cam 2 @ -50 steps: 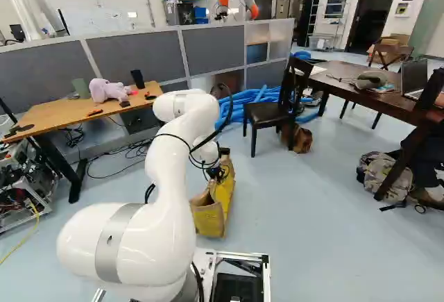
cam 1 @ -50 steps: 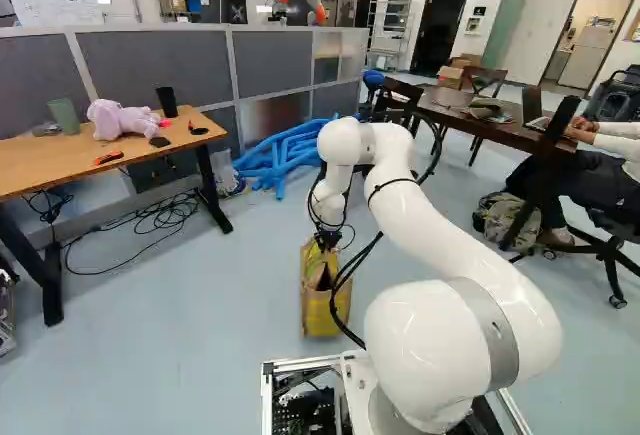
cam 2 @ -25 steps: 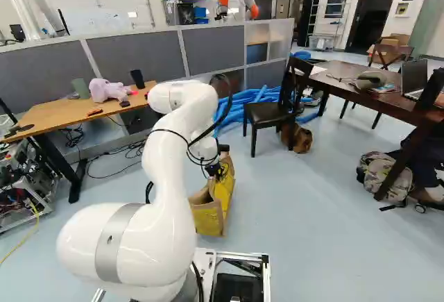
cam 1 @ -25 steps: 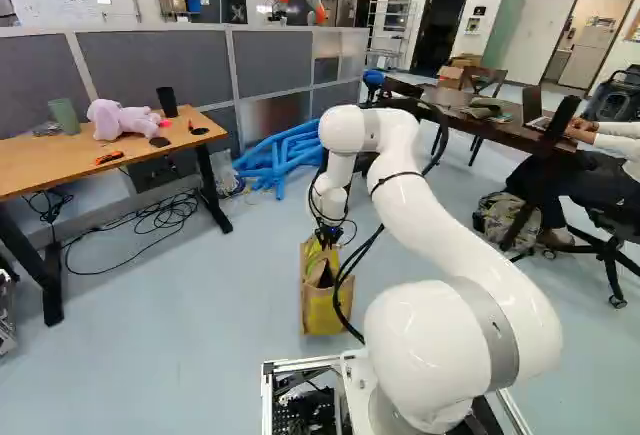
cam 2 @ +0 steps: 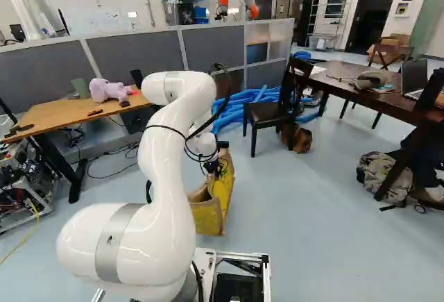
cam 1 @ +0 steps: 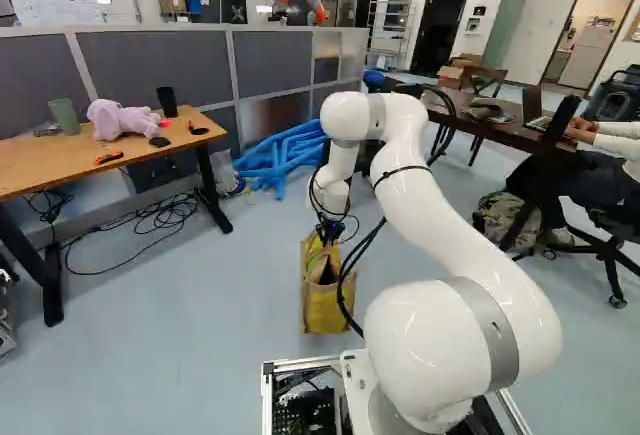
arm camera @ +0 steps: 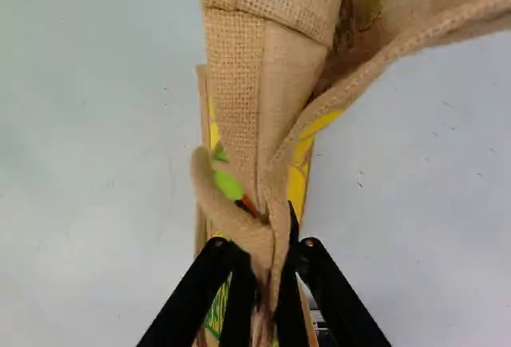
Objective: Pick up the bag on the ground and place it on the table
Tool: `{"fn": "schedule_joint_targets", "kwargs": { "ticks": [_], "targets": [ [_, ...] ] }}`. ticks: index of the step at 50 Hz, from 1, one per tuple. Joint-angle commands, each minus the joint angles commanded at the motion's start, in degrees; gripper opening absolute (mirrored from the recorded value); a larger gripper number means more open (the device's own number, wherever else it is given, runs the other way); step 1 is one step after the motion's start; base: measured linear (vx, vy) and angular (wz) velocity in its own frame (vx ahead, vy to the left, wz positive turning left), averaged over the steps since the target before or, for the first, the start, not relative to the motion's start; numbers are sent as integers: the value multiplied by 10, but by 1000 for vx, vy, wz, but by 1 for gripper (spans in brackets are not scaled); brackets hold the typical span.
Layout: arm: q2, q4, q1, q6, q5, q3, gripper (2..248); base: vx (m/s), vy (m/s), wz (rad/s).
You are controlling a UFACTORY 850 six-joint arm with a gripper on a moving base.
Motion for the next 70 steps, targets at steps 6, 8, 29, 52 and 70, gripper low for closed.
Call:
{"fn": "schedule_joint_targets", "kwargs": {
  "ticks": [6,8,29,52,70],
  "targets": [
    [13,0,0,0,0,10,28,0,0,0],
    [17,0,0,0,0,14,28,0,0,0],
    [64,0,0,0,0,52,28,0,0,0],
    [118,0,1,0,-8,98,28,0,0,0],
    [161,0,1,0,-22,133,28,0,0,0]
  ]
}}
